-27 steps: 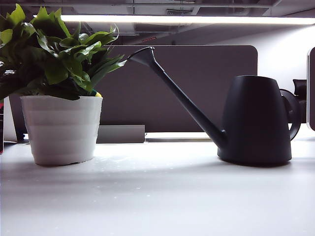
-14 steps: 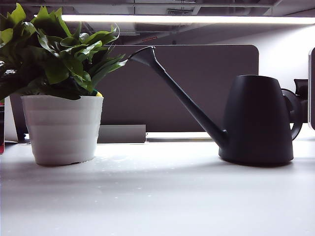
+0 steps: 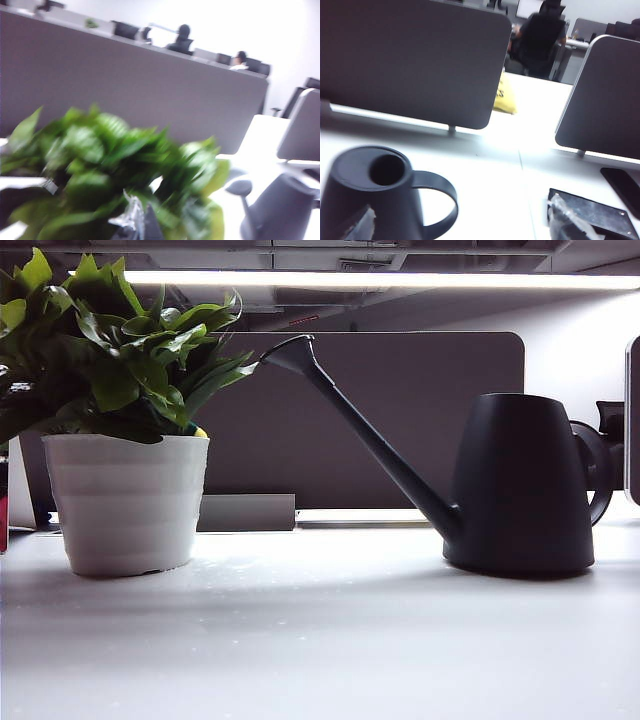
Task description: Pick up the watering can from the table, water the potted plant, and put the can back.
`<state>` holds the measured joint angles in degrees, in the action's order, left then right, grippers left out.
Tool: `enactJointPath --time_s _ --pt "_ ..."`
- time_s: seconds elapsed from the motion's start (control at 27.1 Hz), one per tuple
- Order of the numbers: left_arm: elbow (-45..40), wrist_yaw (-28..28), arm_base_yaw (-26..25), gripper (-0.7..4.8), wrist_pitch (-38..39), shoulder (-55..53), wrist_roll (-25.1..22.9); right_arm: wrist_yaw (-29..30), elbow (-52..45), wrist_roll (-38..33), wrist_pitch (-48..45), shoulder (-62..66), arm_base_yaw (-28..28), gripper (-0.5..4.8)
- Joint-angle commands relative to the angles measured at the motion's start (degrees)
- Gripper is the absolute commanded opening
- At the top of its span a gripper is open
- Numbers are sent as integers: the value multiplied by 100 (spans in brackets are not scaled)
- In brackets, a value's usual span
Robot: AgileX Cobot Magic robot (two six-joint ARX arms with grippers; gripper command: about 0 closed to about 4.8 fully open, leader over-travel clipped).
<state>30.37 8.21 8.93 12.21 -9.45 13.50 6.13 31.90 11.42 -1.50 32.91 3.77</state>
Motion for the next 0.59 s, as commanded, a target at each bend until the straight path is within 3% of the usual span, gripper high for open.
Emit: enactJointPath --time_s 0.04,0.26,0.52,0.59 --pt "601 -197 383 -5 48 -476 -170 22 144 422 -612 686 -4 479" --pt "1945 -310 1150 -5 824 -1585 -173 28 282 728 -1016 1832 -4 479" --pt "3257 -229 2277 -5 2035 -3106 -874 162 313 1331 -1283 2855 -4 479" --pt "3467 -520 2710 -6 2223 -3508 -876 164 313 1602 -1447 3126 -4 479"
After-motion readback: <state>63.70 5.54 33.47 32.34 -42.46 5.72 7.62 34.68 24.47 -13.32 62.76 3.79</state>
